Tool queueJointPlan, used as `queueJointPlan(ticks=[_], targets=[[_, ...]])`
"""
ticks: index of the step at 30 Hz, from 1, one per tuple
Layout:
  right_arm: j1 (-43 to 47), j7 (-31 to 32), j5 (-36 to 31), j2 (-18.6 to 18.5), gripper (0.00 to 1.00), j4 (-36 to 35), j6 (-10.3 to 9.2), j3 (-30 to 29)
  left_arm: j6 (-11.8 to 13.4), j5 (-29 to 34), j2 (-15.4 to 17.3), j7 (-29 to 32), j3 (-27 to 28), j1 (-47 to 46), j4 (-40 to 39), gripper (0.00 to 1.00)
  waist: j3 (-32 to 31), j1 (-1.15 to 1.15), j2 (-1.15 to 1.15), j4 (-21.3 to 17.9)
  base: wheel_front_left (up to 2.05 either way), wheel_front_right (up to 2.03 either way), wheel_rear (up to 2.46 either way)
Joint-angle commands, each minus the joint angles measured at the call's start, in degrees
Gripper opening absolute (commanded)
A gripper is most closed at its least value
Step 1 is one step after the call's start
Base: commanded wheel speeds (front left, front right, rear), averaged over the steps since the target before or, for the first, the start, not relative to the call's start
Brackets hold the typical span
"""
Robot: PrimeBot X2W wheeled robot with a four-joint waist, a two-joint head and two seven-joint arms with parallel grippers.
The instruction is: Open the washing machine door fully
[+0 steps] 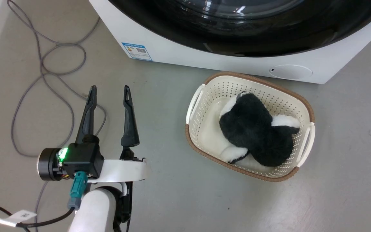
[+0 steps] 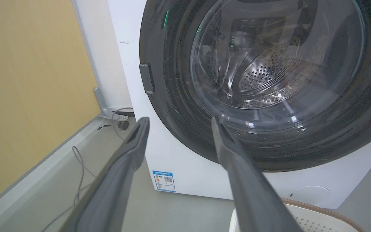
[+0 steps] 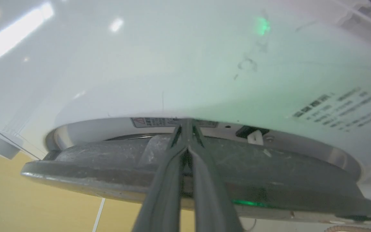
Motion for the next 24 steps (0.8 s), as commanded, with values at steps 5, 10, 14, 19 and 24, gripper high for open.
queueJointPlan(ticks=[5, 10, 14, 19, 24], targets=[[-1.51, 6.64, 5.61, -0.40, 0.00, 1.69, 0.06, 2.89, 0.91, -0.56, 0.05, -1.22, -0.38, -1.49, -0.11, 1.00, 0.09, 0.00, 0.00, 0.20, 0.00, 0.00, 0.00], [0.38, 8.93, 6.16, -0.76, 0.00, 1.26, 0.06, 4.32, 0.97, -0.36, 0.05, -1.46, 0.30, -1.00, 0.38, 1.00, -1.02, 0.00, 0.00, -0.64, 0.00, 0.00, 0.00], [2.73, 11.25, 5.82, -0.41, 0.00, -0.06, 0.06, 5.52, 0.55, 0.11, 0.05, -1.46, 0.88, -0.27, 0.98, 1.00, -2.60, 0.00, 0.00, -1.60, 0.00, 0.00, 0.00], [5.55, 13.01, 6.23, -0.14, 0.00, -2.19, 0.06, 5.80, -0.16, 0.53, 0.05, -1.46, 1.48, 0.76, 1.74, 1.00, -4.47, 0.00, 0.00, -2.62, 0.00, 0.00, 0.00], [10.07, 16.26, 6.27, 0.11, 0.00, -5.36, 0.06, 7.17, -0.94, 0.91, 0.05, -1.46, 2.06, 2.09, 2.76, 1.00, -6.97, 0.00, 0.00, -3.58, 0.00, 0.00, 0.00]])
